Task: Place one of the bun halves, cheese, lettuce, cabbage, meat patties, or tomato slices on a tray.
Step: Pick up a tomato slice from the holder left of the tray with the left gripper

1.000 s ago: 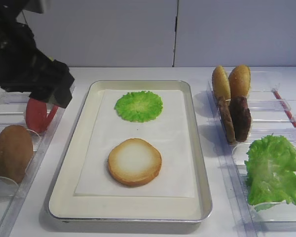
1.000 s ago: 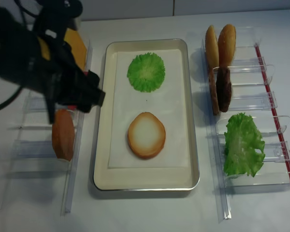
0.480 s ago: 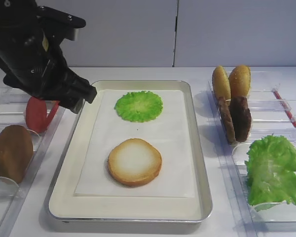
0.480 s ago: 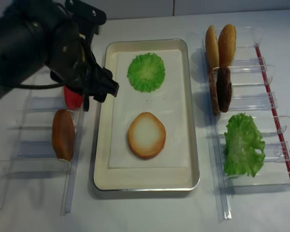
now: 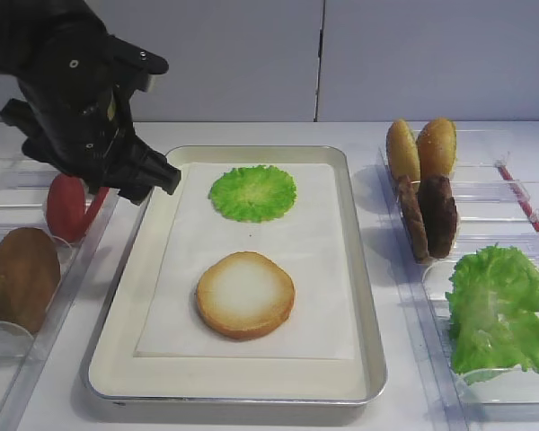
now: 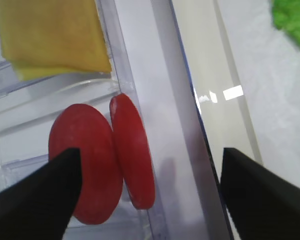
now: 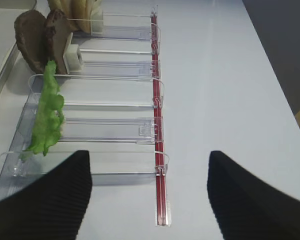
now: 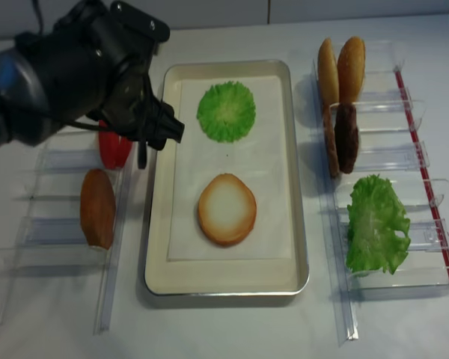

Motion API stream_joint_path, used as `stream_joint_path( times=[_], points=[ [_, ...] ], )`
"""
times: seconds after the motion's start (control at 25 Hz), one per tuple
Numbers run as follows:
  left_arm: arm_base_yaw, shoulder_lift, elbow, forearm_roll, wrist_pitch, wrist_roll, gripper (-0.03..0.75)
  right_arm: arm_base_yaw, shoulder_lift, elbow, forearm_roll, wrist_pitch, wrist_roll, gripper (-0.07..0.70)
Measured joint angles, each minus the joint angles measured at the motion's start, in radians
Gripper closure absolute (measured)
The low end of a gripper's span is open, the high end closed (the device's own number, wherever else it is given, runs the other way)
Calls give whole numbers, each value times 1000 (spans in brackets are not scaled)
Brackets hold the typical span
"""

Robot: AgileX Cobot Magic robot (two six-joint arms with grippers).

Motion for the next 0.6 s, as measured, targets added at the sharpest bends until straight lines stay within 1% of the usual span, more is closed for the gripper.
stream_joint_path(
  times=[0.2, 0.36, 0.6],
  points=[
    [0, 42, -4, 26, -4, -12, 169, 0, 0, 0, 0, 0, 0, 129],
    [0, 69, -4, 30, 17, -30, 169, 0, 0, 0, 0, 0, 0, 129],
    [0, 80, -5, 33, 17, -46, 169, 0, 0, 0, 0, 0, 0, 129]
  ],
)
